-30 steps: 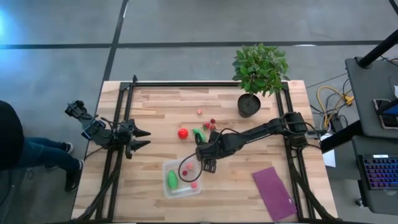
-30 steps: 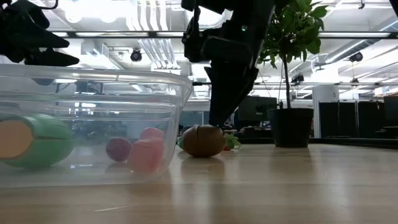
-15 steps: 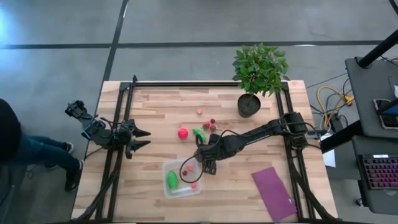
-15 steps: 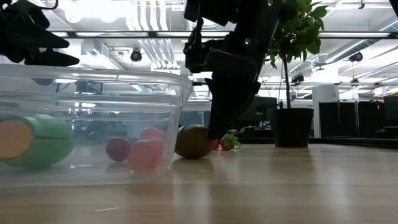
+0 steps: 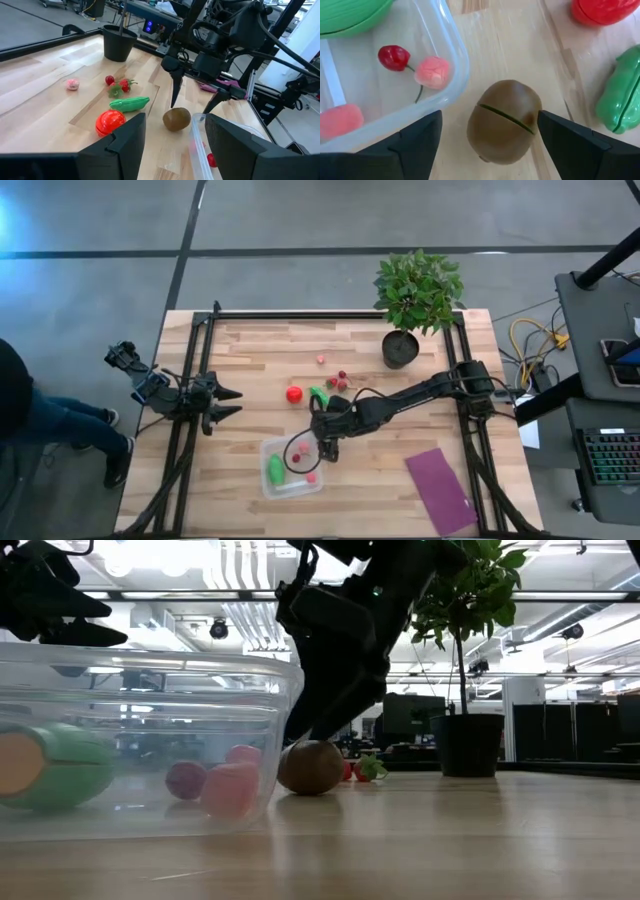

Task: Pick and placing Produce into tupperware
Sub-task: Put the kiwi into the transparent bin

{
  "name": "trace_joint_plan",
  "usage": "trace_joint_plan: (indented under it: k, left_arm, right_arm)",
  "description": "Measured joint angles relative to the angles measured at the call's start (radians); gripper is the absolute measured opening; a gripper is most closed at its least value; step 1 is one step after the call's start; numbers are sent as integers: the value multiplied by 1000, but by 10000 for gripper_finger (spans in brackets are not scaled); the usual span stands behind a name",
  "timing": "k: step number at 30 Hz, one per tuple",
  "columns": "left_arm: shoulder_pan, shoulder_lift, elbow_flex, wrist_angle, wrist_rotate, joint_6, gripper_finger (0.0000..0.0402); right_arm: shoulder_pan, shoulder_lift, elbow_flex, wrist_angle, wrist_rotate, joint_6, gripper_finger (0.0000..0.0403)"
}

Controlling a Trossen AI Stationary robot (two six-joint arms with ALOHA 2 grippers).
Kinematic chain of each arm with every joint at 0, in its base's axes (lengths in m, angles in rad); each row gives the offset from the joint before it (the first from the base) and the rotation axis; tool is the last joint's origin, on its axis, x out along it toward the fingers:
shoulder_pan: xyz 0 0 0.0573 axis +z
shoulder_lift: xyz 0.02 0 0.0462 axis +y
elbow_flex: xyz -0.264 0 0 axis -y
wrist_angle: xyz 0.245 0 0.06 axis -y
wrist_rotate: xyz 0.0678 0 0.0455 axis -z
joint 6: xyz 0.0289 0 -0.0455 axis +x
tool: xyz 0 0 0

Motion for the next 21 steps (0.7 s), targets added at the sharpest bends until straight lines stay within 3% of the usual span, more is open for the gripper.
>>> trace_joint_plan:
  k: [11, 21]
  left_arm:
    - [0, 0, 0, 0, 0, 0, 192]
    - [0, -1, 0, 0, 0, 0, 192]
  right_arm:
    - [0, 28, -24, 17, 0, 51, 324]
    - [0, 106, 41, 20, 0, 64, 322]
